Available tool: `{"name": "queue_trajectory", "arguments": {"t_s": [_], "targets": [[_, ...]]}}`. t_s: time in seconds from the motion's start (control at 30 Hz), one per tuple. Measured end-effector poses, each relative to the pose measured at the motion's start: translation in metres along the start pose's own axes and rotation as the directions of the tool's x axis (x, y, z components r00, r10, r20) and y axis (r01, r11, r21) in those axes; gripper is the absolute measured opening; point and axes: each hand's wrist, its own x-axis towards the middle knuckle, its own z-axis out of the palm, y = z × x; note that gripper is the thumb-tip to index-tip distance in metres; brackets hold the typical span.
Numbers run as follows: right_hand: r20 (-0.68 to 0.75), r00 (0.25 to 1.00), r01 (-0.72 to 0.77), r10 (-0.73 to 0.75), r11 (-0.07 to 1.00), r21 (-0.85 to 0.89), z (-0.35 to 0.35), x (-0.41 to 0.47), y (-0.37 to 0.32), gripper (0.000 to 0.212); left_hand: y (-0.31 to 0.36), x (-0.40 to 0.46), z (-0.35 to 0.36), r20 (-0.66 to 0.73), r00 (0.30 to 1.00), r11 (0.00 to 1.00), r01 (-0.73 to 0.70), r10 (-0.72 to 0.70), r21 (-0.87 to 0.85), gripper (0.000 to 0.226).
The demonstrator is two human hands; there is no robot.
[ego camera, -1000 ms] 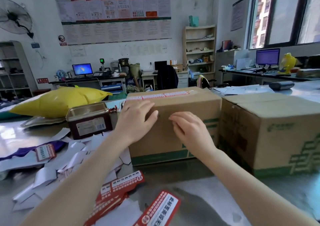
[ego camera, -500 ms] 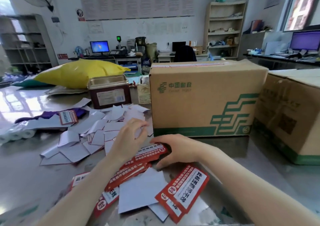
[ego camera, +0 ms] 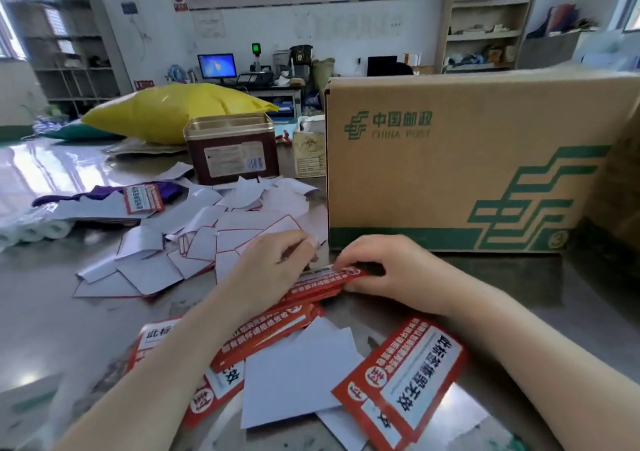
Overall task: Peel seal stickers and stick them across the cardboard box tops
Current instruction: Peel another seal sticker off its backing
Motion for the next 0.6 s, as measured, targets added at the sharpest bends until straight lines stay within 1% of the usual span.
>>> {"name": "queue_trajectory", "arguments": {"t_s": [0.03,0.1,0.17,0.23,0.3,0.37,0.4,0.5,0.6], "targets": [[-0.038,0.999,0.012,-0.013,1.000,-0.014,0.001,-0.002,0.000,0.024,0.001,-0.001,-0.001,0.000,1.000,1.000,0.014,-0.014,-0.010,0.030],[-0.162,0.987,0.002,-0.008,0.999,-0.039,0.001,-0.004,0.001,0.022,0.004,-0.002,-0.003,-0.003,0.999,0.997,0.041,-0.041,-0.061,0.029],[-0.329,0.944,-0.027,0.016,0.999,-0.030,0.000,-0.006,0.002,0.022,0.005,-0.003,-0.004,-0.031,0.995,0.978,0.090,-0.097,-0.186,0.030],[-0.472,0.882,-0.007,0.014,1.000,0.016,-0.002,-0.007,0.003,0.022,0.005,-0.001,-0.008,-0.050,0.978,0.906,0.166,-0.200,-0.390,0.033],[-0.554,0.832,0.032,0.011,0.997,0.067,-0.003,-0.009,0.001,0.023,0.006,0.001,-0.012,-0.007,0.954,0.763,0.235,-0.299,-0.602,0.034],[-0.586,0.810,0.047,0.024,0.993,0.105,-0.004,-0.010,-0.001,0.025,0.008,0.000,-0.016,0.068,0.934,0.608,0.283,-0.351,-0.742,0.037],[-0.585,0.811,0.052,0.017,0.993,0.101,-0.003,-0.010,-0.002,0.025,0.009,0.000,-0.017,0.094,0.930,0.565,0.295,-0.356,-0.770,0.039],[-0.579,0.815,0.080,-0.036,0.996,0.051,-0.002,-0.010,-0.003,0.028,0.010,-0.001,-0.019,0.137,0.929,0.504,0.306,-0.343,-0.808,0.037],[-0.606,0.795,0.074,-0.007,0.994,0.085,-0.004,-0.011,-0.004,0.029,0.009,-0.001,-0.021,0.163,0.938,0.461,0.296,-0.307,-0.836,0.028]]}}
